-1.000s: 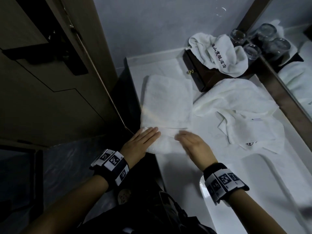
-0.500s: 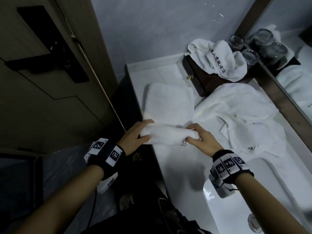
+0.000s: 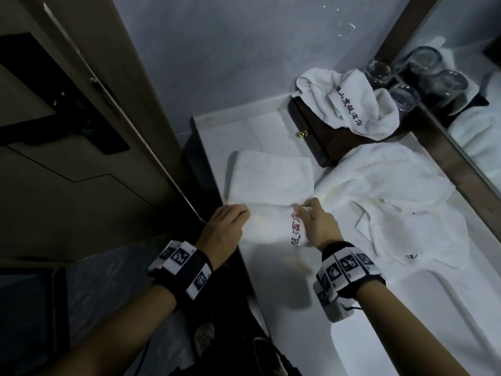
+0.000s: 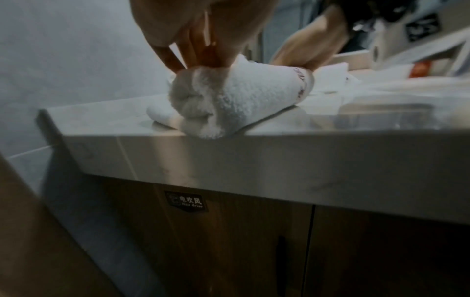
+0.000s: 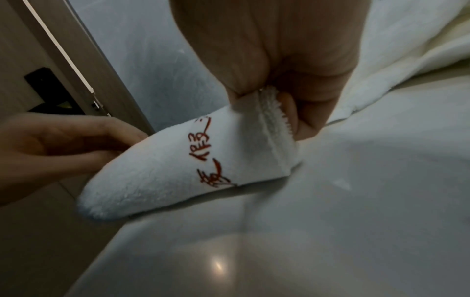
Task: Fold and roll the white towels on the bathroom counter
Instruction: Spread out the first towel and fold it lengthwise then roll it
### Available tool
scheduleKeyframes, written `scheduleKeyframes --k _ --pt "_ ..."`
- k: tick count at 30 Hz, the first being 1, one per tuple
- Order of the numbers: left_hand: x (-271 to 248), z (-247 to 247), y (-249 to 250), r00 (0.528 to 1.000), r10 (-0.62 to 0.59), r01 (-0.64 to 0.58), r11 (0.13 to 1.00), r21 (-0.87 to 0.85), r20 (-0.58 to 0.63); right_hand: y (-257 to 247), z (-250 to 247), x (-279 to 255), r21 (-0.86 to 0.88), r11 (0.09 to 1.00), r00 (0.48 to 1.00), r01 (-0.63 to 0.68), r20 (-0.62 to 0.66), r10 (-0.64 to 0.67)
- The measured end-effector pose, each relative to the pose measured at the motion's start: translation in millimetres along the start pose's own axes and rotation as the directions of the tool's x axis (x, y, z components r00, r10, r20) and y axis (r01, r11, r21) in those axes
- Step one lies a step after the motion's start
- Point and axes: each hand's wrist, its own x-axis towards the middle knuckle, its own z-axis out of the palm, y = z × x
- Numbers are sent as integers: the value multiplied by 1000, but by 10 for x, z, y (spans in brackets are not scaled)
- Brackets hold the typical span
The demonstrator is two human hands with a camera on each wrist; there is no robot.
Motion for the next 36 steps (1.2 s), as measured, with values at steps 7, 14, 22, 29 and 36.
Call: scheduleKeyframes --k 7,14,22,29,36 --pt "-55 -37 5 979 144 -182 936 300 145 -27 73 -189 -480 771 739 417 -315 -596" --pt "45 -50 115 983 136 -170 920 352 120 270 40 -344 -373 741 803 559 19 -596" --pt "401 -276 -271 882 -239 338 921 -192 406 215 -258 -179 10 912 911 411 25 -411" --pt "554 -181 -366 902 -321 432 705 -563 290 105 -150 58 310 945 994 102 -72 -84" --pt "603 51 -46 931 -73 81 997 8 -359 -127 -50 200 244 969 986 -38 -147 76"
